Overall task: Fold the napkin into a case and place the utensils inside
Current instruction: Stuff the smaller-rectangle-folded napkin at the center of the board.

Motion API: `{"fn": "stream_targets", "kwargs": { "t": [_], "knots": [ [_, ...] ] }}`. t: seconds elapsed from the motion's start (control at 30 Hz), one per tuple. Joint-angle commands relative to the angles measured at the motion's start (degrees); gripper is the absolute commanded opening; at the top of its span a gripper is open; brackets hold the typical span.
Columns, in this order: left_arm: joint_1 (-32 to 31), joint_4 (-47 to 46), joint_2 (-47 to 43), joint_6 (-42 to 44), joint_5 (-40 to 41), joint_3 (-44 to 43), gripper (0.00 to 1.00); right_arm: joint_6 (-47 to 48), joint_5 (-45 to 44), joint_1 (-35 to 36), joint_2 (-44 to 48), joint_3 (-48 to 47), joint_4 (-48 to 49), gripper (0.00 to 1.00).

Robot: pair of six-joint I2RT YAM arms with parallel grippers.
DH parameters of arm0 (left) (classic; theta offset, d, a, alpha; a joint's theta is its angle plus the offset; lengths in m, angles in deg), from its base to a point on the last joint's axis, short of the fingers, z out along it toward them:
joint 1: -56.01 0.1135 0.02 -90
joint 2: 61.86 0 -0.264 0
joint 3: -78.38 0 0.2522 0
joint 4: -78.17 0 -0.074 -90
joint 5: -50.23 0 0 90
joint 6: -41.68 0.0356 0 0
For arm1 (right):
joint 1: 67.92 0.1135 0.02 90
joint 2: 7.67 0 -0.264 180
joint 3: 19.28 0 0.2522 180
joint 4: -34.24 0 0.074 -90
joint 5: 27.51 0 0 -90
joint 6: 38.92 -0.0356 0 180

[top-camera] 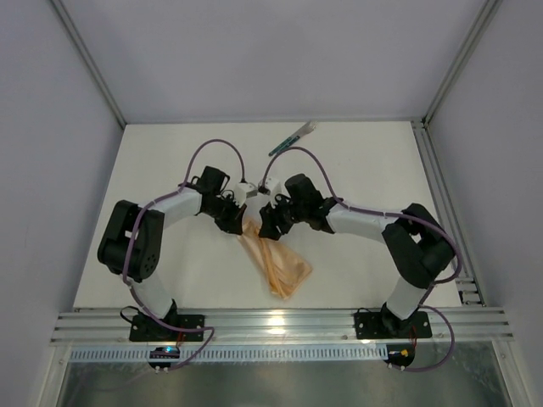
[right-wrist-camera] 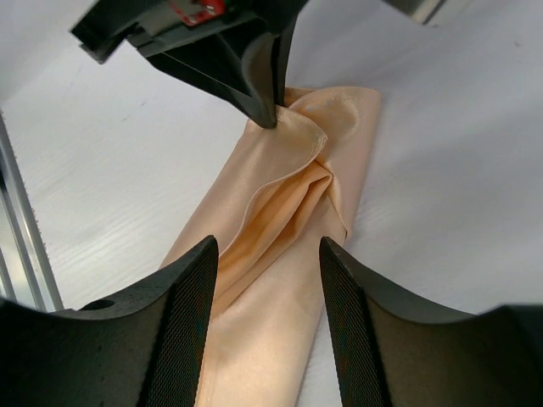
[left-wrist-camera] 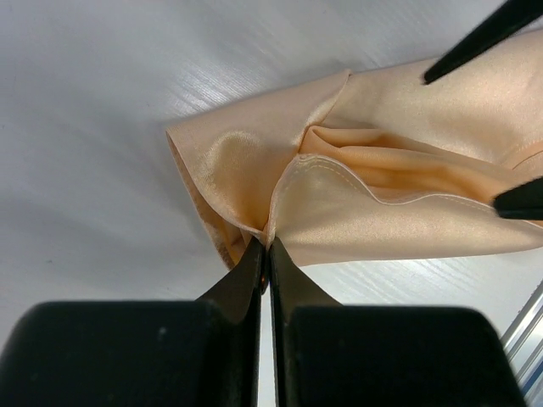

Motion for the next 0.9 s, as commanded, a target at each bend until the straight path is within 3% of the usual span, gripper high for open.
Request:
{"fn": "stream_targets", "kwargs": {
  "t": [0.0, 0.1, 0.2, 0.23, 0.37, 0.87],
  "knots": [
    [-0.1, -0.1, 0.3, -1.0, 1.3, -1.7, 0.00, 0.5, -2.0, 0.2, 7.2, 2.1, 1.3, 0.56],
    [-0.1, 0.3, -0.1, -1.1, 1.1, -1.7, 0.00, -1.9, -2.1, 0.2, 11.7, 6.8, 5.6, 0.56],
    [-0.1, 0.4, -0.3, -1.4, 1.0, -1.8, 0.00, -11.6, -3.0, 0.2, 14.8, 12.7, 16.0, 0.56],
    [-0.1, 0.4, -0.4, -1.5, 1.1, -1.7, 0.00, -17.6, -3.7, 0.3, 14.6, 15.2, 19.2, 0.56],
    [-0.1, 0.4, -0.5, -1.7, 1.1, -1.3, 0.00, -25.4, -7.8, 0.9, 9.9, 16.1, 26.3, 0.56],
    [-0.1, 0.7, -0.2, -2.2, 1.1, -1.3, 0.00, -30.4, -7.4, 3.5, -1.9, 12.6, 31.2, 0.56]
  ]
}}
